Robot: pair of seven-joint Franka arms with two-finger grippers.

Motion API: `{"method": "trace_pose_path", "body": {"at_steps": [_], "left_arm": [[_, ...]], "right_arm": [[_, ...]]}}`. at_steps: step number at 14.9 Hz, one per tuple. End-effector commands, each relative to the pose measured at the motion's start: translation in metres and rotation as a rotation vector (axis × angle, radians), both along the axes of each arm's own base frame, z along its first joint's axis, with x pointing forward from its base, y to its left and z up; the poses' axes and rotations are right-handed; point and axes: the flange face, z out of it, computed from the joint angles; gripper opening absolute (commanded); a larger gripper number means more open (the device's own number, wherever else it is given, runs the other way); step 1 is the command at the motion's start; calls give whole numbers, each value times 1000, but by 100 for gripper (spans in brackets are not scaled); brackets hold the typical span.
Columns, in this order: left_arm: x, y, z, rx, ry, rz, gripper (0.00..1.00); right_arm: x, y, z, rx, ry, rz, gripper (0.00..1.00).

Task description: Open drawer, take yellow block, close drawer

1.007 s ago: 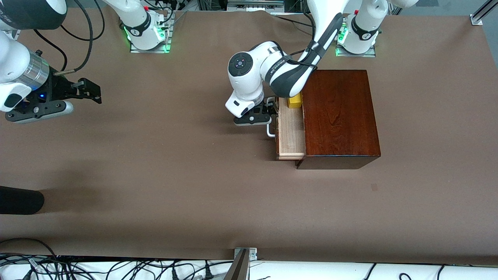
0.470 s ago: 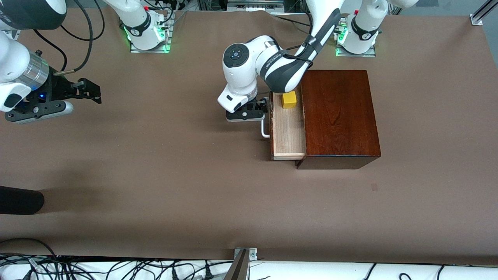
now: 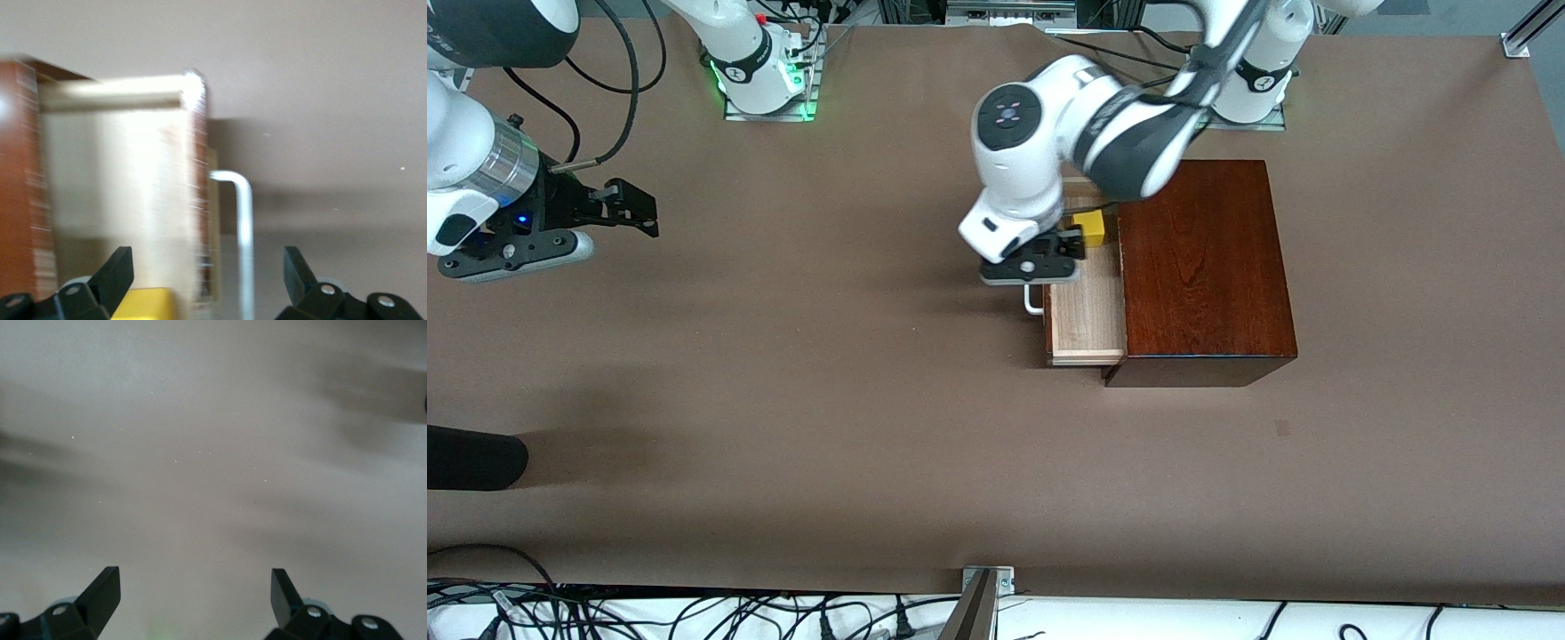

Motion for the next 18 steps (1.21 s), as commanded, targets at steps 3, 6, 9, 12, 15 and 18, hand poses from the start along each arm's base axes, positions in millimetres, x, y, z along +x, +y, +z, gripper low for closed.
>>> {"method": "trace_pose_path", "body": {"at_steps": [3, 6, 9, 12, 15, 18], "left_arm": [[31, 115, 87, 3, 29, -16, 100], [46, 194, 123, 10, 63, -63, 100], [54, 263, 149, 5, 88, -90, 100], [61, 341, 166, -23, 71, -28, 100], [53, 382, 172, -51, 65, 9, 100], [32, 400, 162, -54, 8, 34, 100]], "right_arm": [[4, -2, 4, -2, -4, -8, 100], [3, 5, 4, -2, -5, 3, 100], [0, 21, 4, -13, -5, 23, 100], [0, 28, 1, -18, -1, 40, 100], [7, 35, -17, -5, 30, 71, 100], [-8, 96, -18, 24, 46, 287, 100]]}}
